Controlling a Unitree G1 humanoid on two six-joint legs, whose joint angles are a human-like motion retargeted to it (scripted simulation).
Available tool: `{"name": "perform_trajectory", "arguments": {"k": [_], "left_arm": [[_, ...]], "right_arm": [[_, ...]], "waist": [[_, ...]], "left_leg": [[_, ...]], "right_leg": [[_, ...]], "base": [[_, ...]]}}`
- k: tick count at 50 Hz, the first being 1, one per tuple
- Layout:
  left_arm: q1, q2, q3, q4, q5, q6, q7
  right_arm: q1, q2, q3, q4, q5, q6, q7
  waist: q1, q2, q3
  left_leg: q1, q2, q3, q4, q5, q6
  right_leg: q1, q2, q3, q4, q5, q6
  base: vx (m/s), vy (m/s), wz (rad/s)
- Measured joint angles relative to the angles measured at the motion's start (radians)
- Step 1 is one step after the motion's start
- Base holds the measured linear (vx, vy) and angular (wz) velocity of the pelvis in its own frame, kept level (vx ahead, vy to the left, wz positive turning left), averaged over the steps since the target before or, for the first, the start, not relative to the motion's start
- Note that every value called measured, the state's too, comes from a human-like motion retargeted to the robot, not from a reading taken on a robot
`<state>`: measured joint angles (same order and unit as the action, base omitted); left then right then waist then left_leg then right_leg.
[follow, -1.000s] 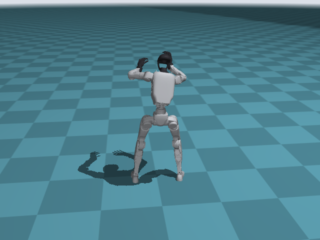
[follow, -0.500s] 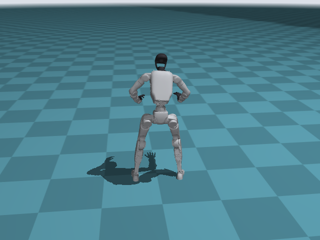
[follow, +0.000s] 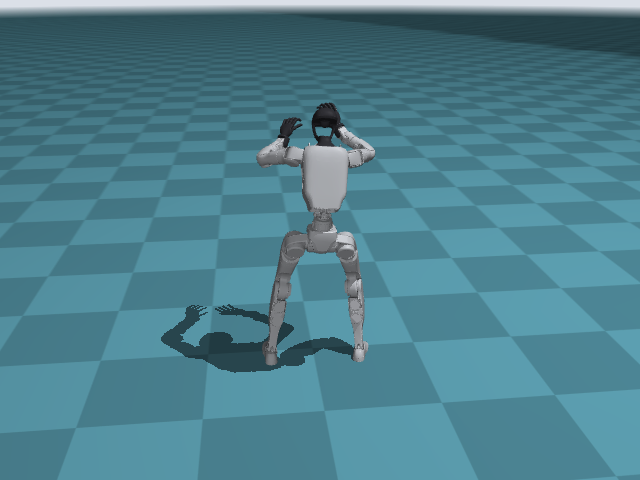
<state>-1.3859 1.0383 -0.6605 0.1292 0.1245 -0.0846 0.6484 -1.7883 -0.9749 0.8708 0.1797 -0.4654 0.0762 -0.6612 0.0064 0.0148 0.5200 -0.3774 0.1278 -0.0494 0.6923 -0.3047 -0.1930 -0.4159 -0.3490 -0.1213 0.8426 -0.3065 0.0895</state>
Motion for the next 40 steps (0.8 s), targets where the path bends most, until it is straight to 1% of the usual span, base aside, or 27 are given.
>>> {"name": "perform_trajectory", "arguments": {"k": [3,5,7,9,10,11,13,15,17,18,20,21,22,23,24,25,27,28,30,31,33,35,37,38,40], "left_arm": [[-0.337,-0.165,-0.264,0.408,-0.087,0.021,0.002],[-0.456,-0.292,-0.372,0.703,-0.110,0.018,-0.047],[-0.523,-0.431,-0.384,0.940,-0.140,0.078,-0.106],[-0.523,-0.523,-0.380,1.100,-0.176,0.076,-0.186],[-0.507,-0.552,-0.378,1.148,-0.202,0.064,-0.213],[-0.477,-0.566,-0.369,1.146,-0.214,0.061,-0.233],[-0.391,-0.568,-0.354,1.078,-0.236,0.045,-0.234],[-0.252,-0.517,-0.338,0.914,-0.247,0.004,-0.171],[-0.086,-0.448,-0.286,0.703,-0.197,-0.016,-0.103],[-0.001,-0.422,-0.247,0.599,-0.150,-0.009,-0.077],[0.202,-0.353,-0.151,0.392,-0.059,-0.018,-0.022],[0.317,-0.281,-0.101,0.320,-0.012,-0.030,-0.013],[0.439,-0.220,-0.038,0.242,0.032,-0.044,0.002],[0.575,-0.181,0.051,0.152,0.072,-0.062,0.032],[0.744,-0.147,0.168,0.052,0.091,-0.121,0.061],[0.929,-0.115,0.299,-0.052,0.101,-0.200,0.090],[1.212,-0.108,0.510,-0.187,0.166,-0.241,0.121],[1.339,-0.109,0.609,-0.250,0.178,-0.255,0.130],[1.551,-0.117,0.783,-0.360,0.186,-0.280,0.139],[1.622,-0.114,0.853,-0.409,0.185,-0.288,0.142],[1.707,-0.091,0.966,-0.491,0.190,-0.296,0.156],[1.690,-0.030,1.031,-0.558,0.159,-0.262,0.184],[1.568,0.047,1.051,-0.600,0.162,-0.229,0.173],[1.468,0.089,1.035,-0.606,0.158,-0.205,0.150],[1.184,0.156,0.925,-0.584,0.140,-0.150,0.088]], "right_arm": [[-0.161,0.204,0.197,0.336,0.098,-0.022,0.016],[-0.212,0.359,0.291,0.586,0.138,-0.055,0.063],[-0.230,0.391,0.351,0.733,0.196,-0.055,0.167],[-0.190,0.440,0.350,0.842,0.264,-0.068,0.223],[-0.157,0.465,0.323,0.882,0.289,-0.068,0.229],[-0.124,0.447,0.318,0.869,0.326,-0.075,0.230],[-0.038,0.399,0.286,0.808,0.374,-0.083,0.191],[0.107,0.350,0.190,0.692,0.361,-0.083,0.085],[0.281,0.239,0.100,0.506,0.319,-0.090,0.010],[0.365,0.157,0.066,0.402,0.297,-0.092,-0.008],[0.593,0.036,-0.078,0.213,0.229,-0.097,-0.046],[0.702,0.095,-0.151,0.182,0.211,-0.109,-0.102],[0.821,0.124,-0.235,0.135,0.186,-0.121,-0.145],[0.958,0.095,-0.340,0.057,0.147,-0.133,-0.160],[1.138,0.069,-0.491,-0.041,0.102,-0.170,-0.163],[1.338,0.045,-0.665,-0.150,0.055,-0.219,-0.160],[1.610,0.029,-0.903,-0.291,0.038,-0.277,-0.174],[1.733,0.026,-1.023,-0.355,0.036,-0.291,-0.170],[1.928,0.016,-1.230,-0.460,0.038,-0.311,-0.161],[1.987,0.002,-1.312,-0.502,0.041,-0.317,-0.160],[2.054,-0.046,-1.443,-0.566,0.038,-0.319,-0.167],[2.062,-0.134,-1.549,-0.600,0.029,-0.245,-0.153],[1.994,-0.238,-1.587,-0.623,0.027,-0.214,-0.124],[1.937,-0.301,-1.586,-0.622,0.032,-0.197,-0.091],[1.765,-0.426,-1.517,-0.598,0.061,-0.162,-0.014]], "waist": [[0.007,-0.004,0.000],[0.006,-0.022,0.000],[0.037,0.025,0.000],[0.051,0.038,0.000],[0.054,0.036,0.000],[0.059,0.047,0.000],[0.068,0.059,0.000],[0.067,0.045,0.000],[0.067,0.046,0.000],[0.071,0.056,0.000],[0.071,0.059,0.000],[0.048,0.005,0.000],[0.030,-0.034,0.000],[0.024,-0.043,0.000],[0.020,-0.043,0.000],[0.018,-0.039,0.000],[0.026,-0.023,0.000],[0.027,-0.022,0.000],[0.028,-0.020,0.000],[0.029,-0.018,0.000],[0.030,-0.015,0.000],[0.031,-0.022,0.000],[0.037,-0.017,0.000],[0.040,-0.012,0.000],[0.049,0.001,0.000]], "left_leg": [[-0.014,0.006,-0.013,-0.005,0.017,-0.011],[-0.026,0.004,-0.013,0.001,0.015,-0.011],[-0.064,0.012,-0.025,-0.012,0.035,-0.018],[-0.074,0.022,-0.030,-0.010,0.036,-0.019],[-0.075,0.025,-0.031,-0.011,0.037,-0.019],[-0.082,0.026,-0.034,-0.010,0.038,-0.016],[-0.091,0.028,-0.038,-0.011,0.039,-0.010],[-0.082,0.029,-0.038,-0.014,0.038,-0.004],[-0.084,0.026,-0.041,-0.016,0.037,0.002],[-0.094,0.024,-0.043,-0.016,0.036,0.005],[-0.102,0.023,-0.044,-0.015,0.031,0.010],[-0.100,0.017,-0.039,-0.014,0.028,0.026],[-0.099,0.012,-0.035,-0.013,0.025,0.038],[-0.098,0.006,-0.033,-0.014,0.022,0.038],[-0.091,0.009,-0.030,0.012,0.005,0.026],[-0.081,0.015,-0.026,0.053,-0.020,0.008],[-0.099,0.051,-0.024,0.110,-0.050,-0.017],[-0.098,0.054,-0.022,0.115,-0.056,-0.018],[-0.085,0.056,-0.018,0.122,-0.066,-0.020],[-0.076,0.056,-0.016,0.124,-0.071,-0.021],[-0.055,0.055,-0.013,0.127,-0.079,-0.021],[0.021,0.020,-0.012,0.030,-0.052,0.004],[0.048,0.014,-0.013,0.028,-0.054,0.004],[0.058,0.012,-0.014,0.029,-0.055,0.003],[0.069,0.011,-0.019,0.034,-0.057,0.000]], "right_leg": [[-0.004,0.011,-0.006,-0.010,0.007,-0.001],[-0.025,-0.004,-0.020,0.024,-0.008,-0.021],[-0.046,0.017,-0.020,-0.013,0.017,-0.011],[-0.051,0.028,-0.026,-0.018,0.020,-0.014],[-0.052,0.031,-0.027,-0.021,0.021,-0.016],[-0.055,0.033,-0.030,-0.023,0.023,-0.017],[-0.060,0.037,-0.035,-0.028,0.026,-0.018],[-0.051,0.037,-0.035,-0.029,0.024,-0.021],[-0.052,0.035,-0.038,-0.031,0.024,-0.020],[-0.059,0.034,-0.040,-0.033,0.025,-0.019],[-0.066,0.034,-0.040,-0.033,0.024,-0.019],[-0.075,0.029,-0.028,-0.019,0.011,-0.038],[-0.082,0.025,-0.020,-0.008,0.002,-0.050],[-0.085,0.020,-0.016,-0.005,-0.002,-0.047],[-0.075,0.017,-0.013,0.015,-0.012,-0.033],[-0.060,0.016,-0.010,0.042,-0.026,-0.013],[-0.067,0.039,-0.016,0.069,-0.031,-0.014],[-0.066,0.040,-0.014,0.070,-0.033,-0.011],[-0.055,0.041,-0.010,0.073,-0.038,-0.006],[-0.047,0.040,-0.009,0.074,-0.041,-0.003],[-0.026,0.038,-0.008,0.076,-0.047,0.001],[0.037,0.022,-0.004,0.007,-0.037,0.010],[0.064,0.014,-0.007,0.012,-0.044,0.013],[0.074,0.011,-0.009,0.015,-0.047,0.013],[0.088,0.008,-0.014,0.023,-0.052,0.012]], "base": [[-0.07,-0.05,0.16],[-0.05,-0.05,0.09],[-0.07,-0.02,0.14],[0.00,0.00,0.00],[0.00,0.00,0.00],[0.00,0.00,0.00],[0.00,0.00,0.00],[0.03,-0.01,0.01],[0.06,0.00,0.08],[0.07,0.01,0.10],[0.08,0.00,0.03],[0.07,-0.03,-0.07],[0.08,-0.02,-0.05],[0.13,0.00,-0.04],[0.17,0.02,-0.09],[0.20,0.01,-0.26],[0.18,0.00,-0.32],[0.14,0.01,-0.19],[0.11,0.02,-0.10],[0.10,0.01,-0.07],[0.07,0.01,-0.01],[0.00,0.00,0.00],[0.00,0.00,0.00],[0.00,0.00,0.00],[-0.03,-0.01,0.05]]}}
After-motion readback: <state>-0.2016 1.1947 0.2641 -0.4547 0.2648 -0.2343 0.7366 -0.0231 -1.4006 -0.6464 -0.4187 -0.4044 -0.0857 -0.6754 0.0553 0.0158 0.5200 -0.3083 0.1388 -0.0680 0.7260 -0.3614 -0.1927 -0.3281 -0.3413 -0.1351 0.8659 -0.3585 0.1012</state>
